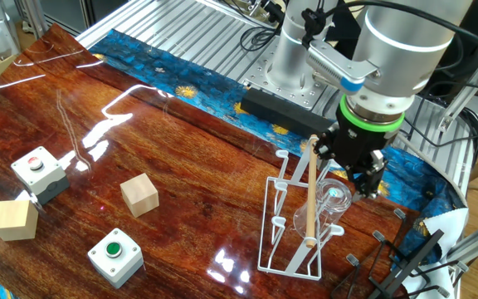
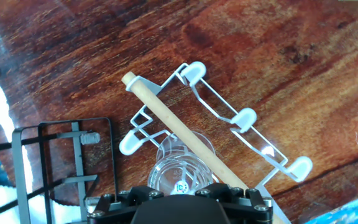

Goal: Take the cup off the cup rack

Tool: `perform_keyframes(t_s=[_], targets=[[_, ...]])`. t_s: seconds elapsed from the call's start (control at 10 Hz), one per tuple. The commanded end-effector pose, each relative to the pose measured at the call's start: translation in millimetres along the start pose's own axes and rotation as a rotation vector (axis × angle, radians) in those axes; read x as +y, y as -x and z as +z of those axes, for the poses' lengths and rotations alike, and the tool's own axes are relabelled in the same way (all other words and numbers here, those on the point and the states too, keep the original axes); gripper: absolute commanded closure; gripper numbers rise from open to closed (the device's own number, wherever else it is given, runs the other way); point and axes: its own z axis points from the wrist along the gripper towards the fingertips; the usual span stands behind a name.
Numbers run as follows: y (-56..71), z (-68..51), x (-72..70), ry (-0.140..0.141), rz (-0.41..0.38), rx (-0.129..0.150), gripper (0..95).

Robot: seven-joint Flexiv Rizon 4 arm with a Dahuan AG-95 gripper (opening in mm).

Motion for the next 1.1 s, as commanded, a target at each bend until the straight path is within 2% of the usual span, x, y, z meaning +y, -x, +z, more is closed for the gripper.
perform_keyframes(t_s=[0.1,0.7,1.1], targets=[[1.1,1.9,0.9,-0.012,0.068,-0.012,19.0],[1.7,13.6,1.2,-0.024,0.126,-0.025,19.0],[2.2,28.2,0.2,-0.02,0.149,-0.037,19.0]])
